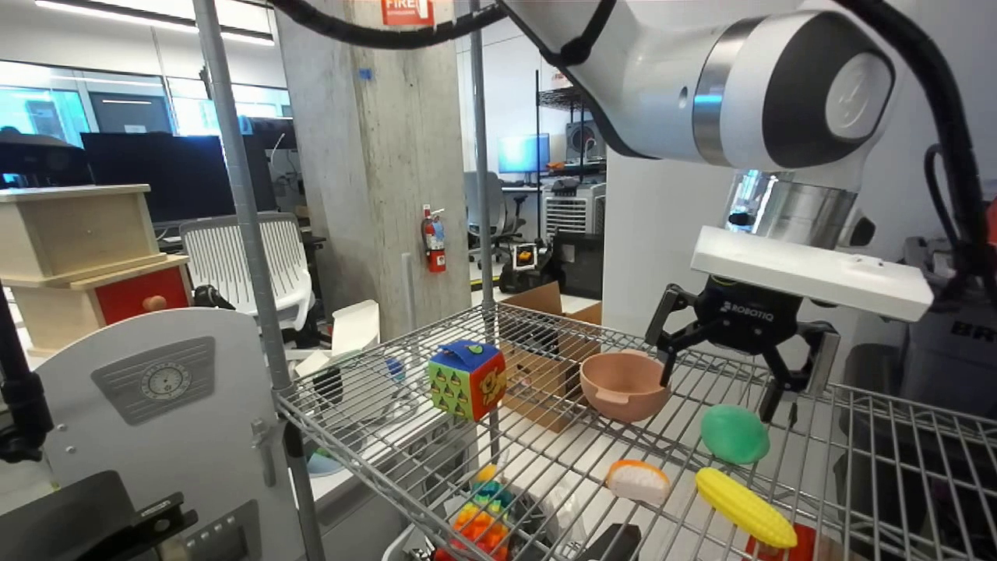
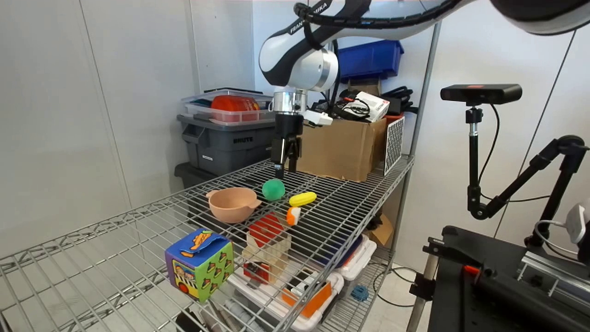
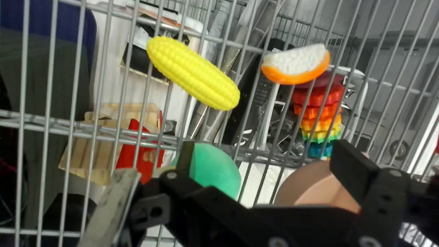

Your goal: Put the green plush toy in the pink pot

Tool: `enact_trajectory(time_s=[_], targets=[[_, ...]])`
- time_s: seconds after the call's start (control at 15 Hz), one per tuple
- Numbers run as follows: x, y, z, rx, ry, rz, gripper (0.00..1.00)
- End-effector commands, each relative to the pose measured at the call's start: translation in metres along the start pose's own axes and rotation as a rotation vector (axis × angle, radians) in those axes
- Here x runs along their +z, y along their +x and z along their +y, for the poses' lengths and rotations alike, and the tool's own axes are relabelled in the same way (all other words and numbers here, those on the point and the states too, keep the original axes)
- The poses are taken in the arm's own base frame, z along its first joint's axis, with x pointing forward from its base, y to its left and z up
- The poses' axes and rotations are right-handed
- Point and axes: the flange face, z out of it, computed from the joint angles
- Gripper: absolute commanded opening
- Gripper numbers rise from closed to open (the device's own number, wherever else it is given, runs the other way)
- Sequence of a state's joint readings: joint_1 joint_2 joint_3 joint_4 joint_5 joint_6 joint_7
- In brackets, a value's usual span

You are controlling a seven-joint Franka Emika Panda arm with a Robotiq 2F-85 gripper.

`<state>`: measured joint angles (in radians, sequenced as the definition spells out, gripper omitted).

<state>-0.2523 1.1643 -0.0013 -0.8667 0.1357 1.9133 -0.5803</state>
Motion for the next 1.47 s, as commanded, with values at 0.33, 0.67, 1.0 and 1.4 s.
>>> enact_trajectory(time_s=[0.33, 0.67, 1.0, 1.4], targets=[[0.015, 0.022, 0.013, 0.016, -0.082, 0.069, 1.00], [0.030, 0.018, 0.022, 0.023, -0.113, 0.064, 1.00], [0.038, 0.019, 0.018, 0.020, -0.094, 0.070, 1.00], [0.041, 0.027, 0.011, -0.004, -0.091, 0.109, 1.00]])
